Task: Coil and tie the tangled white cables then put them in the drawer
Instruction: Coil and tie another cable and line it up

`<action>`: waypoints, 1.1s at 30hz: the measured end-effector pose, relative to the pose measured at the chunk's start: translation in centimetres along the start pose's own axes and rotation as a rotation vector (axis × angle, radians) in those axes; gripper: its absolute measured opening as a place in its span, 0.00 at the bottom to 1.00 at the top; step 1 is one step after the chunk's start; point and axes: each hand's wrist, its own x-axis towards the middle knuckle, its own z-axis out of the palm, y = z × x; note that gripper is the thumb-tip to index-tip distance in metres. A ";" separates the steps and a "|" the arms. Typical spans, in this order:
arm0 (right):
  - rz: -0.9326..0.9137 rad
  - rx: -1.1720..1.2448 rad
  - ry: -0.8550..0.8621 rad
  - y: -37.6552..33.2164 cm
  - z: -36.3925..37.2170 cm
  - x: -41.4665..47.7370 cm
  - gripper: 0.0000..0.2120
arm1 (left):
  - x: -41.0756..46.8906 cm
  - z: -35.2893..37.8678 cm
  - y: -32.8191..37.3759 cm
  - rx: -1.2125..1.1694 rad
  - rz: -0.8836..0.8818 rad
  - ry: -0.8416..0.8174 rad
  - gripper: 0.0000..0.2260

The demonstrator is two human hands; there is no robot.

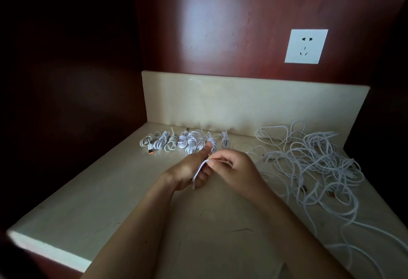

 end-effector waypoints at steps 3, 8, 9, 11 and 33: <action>0.039 -0.172 0.152 0.5 -0.7 0.0 0.05 | -0.1 0.0 0.3 -0.064 -0.147 -0.240 0.30; -0.034 -0.142 0.173 1.1 -1.2 0.2 0.06 | -0.9 0.4 0.6 0.011 -0.169 -0.426 0.28; -0.046 -0.131 0.162 1.2 -1.2 0.3 0.07 | -1.1 0.5 0.7 0.035 -0.153 -0.431 0.26; -0.062 -0.113 0.151 1.5 -1.0 0.3 0.07 | -1.4 0.4 0.8 0.067 -0.121 -0.444 0.22; 0.191 -0.123 0.057 0.7 0.6 -0.1 0.07 | 0.4 1.1 0.8 -0.438 0.416 0.230 0.20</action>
